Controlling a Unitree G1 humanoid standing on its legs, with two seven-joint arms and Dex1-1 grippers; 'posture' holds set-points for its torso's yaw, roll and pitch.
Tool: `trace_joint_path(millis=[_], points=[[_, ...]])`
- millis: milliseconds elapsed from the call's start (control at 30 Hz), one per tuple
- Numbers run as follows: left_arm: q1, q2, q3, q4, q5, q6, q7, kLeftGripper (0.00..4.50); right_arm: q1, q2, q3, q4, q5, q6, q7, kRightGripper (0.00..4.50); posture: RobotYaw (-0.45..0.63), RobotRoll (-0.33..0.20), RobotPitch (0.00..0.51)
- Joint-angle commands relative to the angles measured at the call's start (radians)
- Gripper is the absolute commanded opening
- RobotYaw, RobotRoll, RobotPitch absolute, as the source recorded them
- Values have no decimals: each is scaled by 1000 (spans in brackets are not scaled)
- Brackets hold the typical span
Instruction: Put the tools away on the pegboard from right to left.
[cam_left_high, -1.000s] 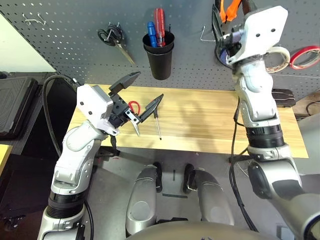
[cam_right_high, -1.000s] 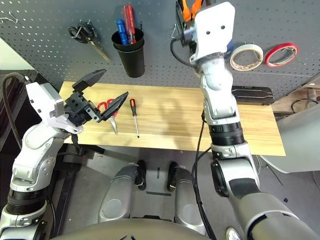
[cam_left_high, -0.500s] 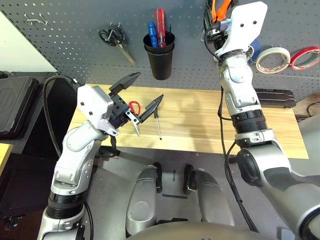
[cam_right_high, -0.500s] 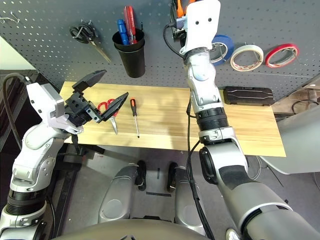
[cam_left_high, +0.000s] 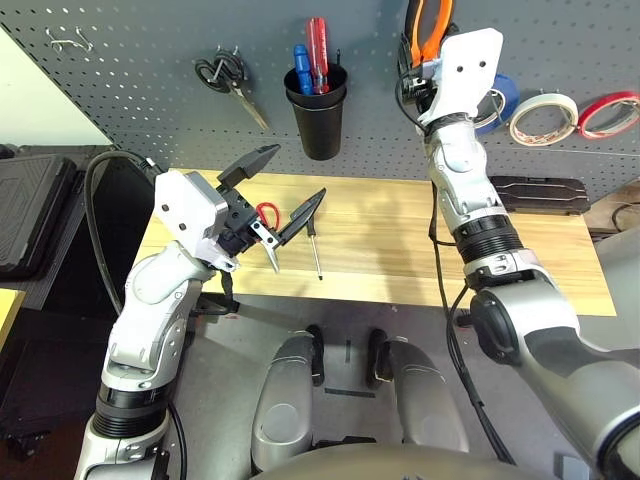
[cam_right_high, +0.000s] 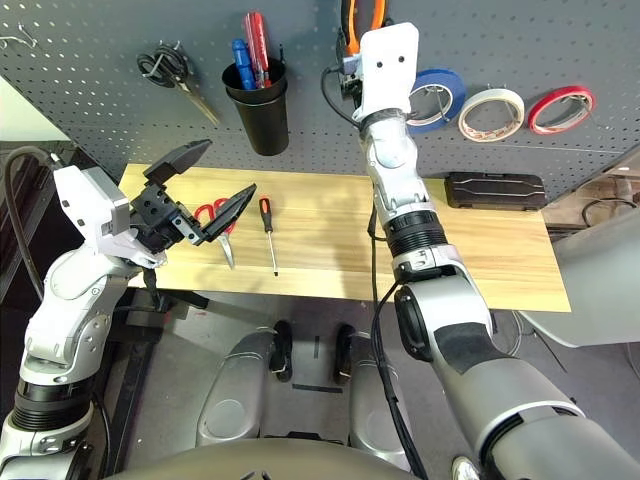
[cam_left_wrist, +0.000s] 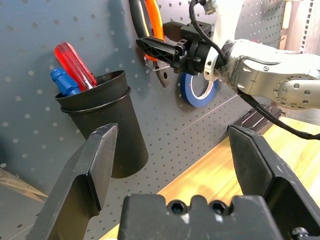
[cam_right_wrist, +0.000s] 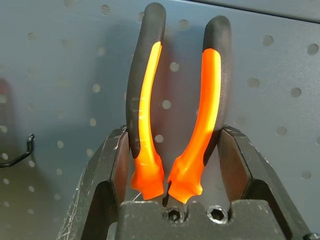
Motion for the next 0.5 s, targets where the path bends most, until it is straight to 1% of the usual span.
trace_joint_path(millis=[33,67,133,267,500], points=[[3,0,-19,-5,7,3,-2,4500,27,1,13,-17,-13,-18,6,3596,214,0,205],[2,1,-20,-4,7,3,-3,4500,32,0,16,-23,-11,-23,10,3771,213,0,205],[1,1,-21,-3,6,4,-3,4500,44,-3,21,-39,-8,-37,20,4458,212,0,205],[0,4,-22,0,6,4,-5,4500,77,-16,29,-82,-9,-70,43,4484,212,0,205],[2,9,-21,4,7,4,-8,4500,192,-69,33,-228,-9,-160,97,4484,204,0,209]])
